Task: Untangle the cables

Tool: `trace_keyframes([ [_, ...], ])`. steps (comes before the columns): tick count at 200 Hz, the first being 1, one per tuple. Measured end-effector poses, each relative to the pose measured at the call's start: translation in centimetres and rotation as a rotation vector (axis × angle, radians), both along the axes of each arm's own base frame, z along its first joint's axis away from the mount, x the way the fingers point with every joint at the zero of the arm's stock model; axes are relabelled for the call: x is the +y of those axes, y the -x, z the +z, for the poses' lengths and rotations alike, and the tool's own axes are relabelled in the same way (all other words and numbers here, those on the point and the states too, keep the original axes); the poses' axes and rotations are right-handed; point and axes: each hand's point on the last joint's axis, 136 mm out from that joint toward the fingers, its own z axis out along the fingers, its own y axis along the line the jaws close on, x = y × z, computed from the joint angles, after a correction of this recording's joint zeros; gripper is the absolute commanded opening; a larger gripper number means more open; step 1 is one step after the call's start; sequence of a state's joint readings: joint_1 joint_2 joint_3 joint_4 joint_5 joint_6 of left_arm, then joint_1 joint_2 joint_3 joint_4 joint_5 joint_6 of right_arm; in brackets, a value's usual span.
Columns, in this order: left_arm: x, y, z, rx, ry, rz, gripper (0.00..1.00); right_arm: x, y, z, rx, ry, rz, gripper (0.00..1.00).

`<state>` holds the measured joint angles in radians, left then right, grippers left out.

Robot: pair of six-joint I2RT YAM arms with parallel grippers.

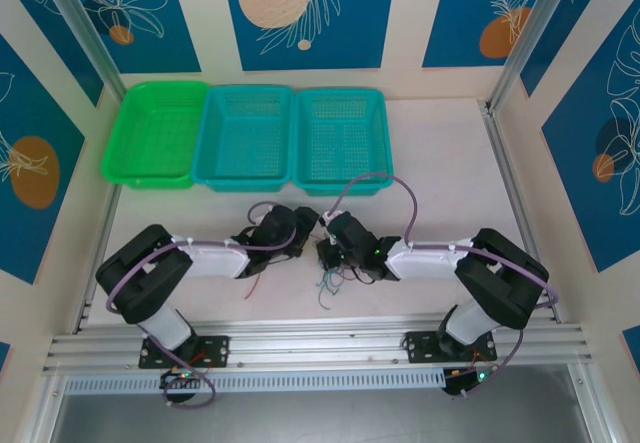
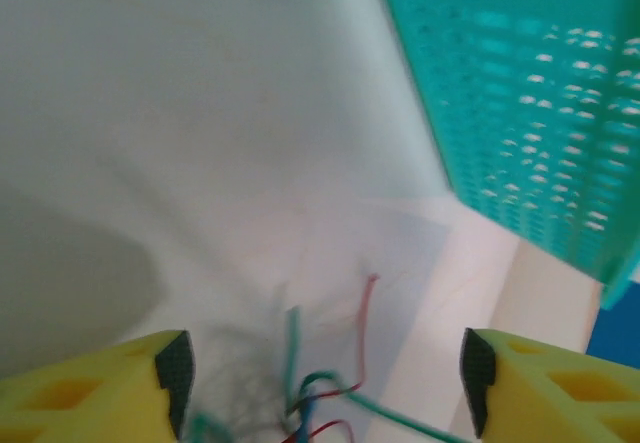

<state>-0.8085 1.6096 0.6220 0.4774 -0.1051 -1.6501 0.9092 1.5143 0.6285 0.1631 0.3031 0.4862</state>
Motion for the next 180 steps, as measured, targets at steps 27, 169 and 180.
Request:
trace_keyframes([
  [27,0.3,-0.5,0.8,-0.031,0.01,0.03,0.0,0.2,0.3,0.0,-0.01,0.003,0.002,0.18],
  [169,14.0,-0.1,11.8,-0.308,-0.192,0.175,0.0,-7.8,-3.2,-2.9,0.122,0.005,-0.421,0.28],
  [180,14.8,-0.1,11.6,-0.301,-0.222,0.178,0.0,-8.3,-3.2,-2.9,0.127,0.004,-0.436,0.29],
])
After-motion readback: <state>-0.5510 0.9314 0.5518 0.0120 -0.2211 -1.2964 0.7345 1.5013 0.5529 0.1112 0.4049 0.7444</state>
